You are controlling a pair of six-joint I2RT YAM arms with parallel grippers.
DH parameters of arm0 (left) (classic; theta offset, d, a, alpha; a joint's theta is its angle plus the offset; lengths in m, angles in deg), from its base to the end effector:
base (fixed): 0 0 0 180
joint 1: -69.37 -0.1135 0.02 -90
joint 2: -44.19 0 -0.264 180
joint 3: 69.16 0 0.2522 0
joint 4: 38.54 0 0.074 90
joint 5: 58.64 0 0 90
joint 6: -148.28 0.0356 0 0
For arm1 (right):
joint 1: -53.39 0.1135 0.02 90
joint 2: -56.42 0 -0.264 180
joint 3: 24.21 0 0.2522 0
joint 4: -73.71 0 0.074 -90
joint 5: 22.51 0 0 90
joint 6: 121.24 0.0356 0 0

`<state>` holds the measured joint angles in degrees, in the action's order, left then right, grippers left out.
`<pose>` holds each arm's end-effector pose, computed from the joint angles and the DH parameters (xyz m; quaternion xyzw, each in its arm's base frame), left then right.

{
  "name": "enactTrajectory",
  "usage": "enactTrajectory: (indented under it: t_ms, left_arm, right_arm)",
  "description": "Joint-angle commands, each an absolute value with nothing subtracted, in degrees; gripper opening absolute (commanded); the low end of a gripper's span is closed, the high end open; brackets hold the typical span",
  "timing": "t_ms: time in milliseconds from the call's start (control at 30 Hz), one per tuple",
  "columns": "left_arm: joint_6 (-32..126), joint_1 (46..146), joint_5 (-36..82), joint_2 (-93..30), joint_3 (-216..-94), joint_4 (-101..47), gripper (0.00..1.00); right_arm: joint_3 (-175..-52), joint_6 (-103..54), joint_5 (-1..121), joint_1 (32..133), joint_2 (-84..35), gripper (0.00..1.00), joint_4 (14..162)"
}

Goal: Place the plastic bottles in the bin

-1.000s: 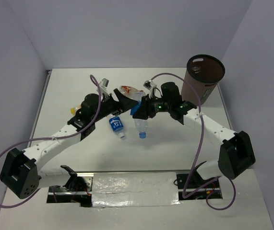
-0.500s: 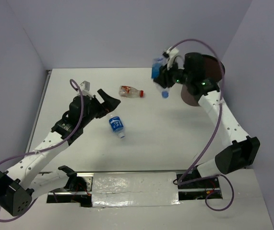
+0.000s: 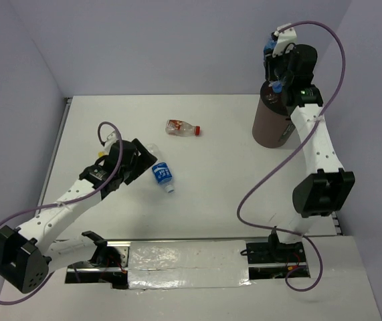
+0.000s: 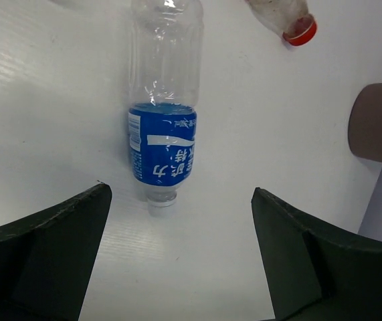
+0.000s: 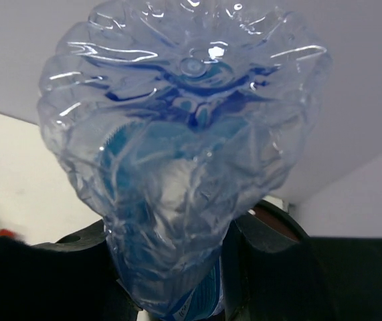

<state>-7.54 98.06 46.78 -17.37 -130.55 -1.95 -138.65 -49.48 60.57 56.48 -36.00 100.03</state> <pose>0.2092 -0.1037 0.2801 -0.3390 0.8207 -0.2447 0.3895 0.3732 0.0244 0.4636 -0.1758 0.7116 -0.0456 0.6788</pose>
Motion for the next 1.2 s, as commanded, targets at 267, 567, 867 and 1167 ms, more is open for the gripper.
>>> enactTrajectory:
  t_ms: [267, 567, 867, 1167]
  left_arm:
    - [-8.34, 97.85, 44.28, -23.31, -128.71, -7.64, 0.99]
    - [-8.25, 97.85, 44.01, -34.47, -133.53, -6.94, 0.99]
    - [-5.79, 97.94, 45.51, -46.06, -140.57, -6.76, 0.99]
    - [-0.17, 97.85, 44.63, -56.54, -145.94, -8.24, 0.76]
  right_arm:
    - [-141.86, -48.73, 64.85, 48.47, -44.66, 0.95, 101.62]
    - [-140.11, -46.97, 49.08, 46.36, -36.86, 1.00, 106.55]
    - [-125.18, -46.01, 25.49, 46.80, -22.87, 1.00, 107.60]
    - [-115.41, -45.39, 18.01, 48.29, -17.85, 1.00, 111.81]
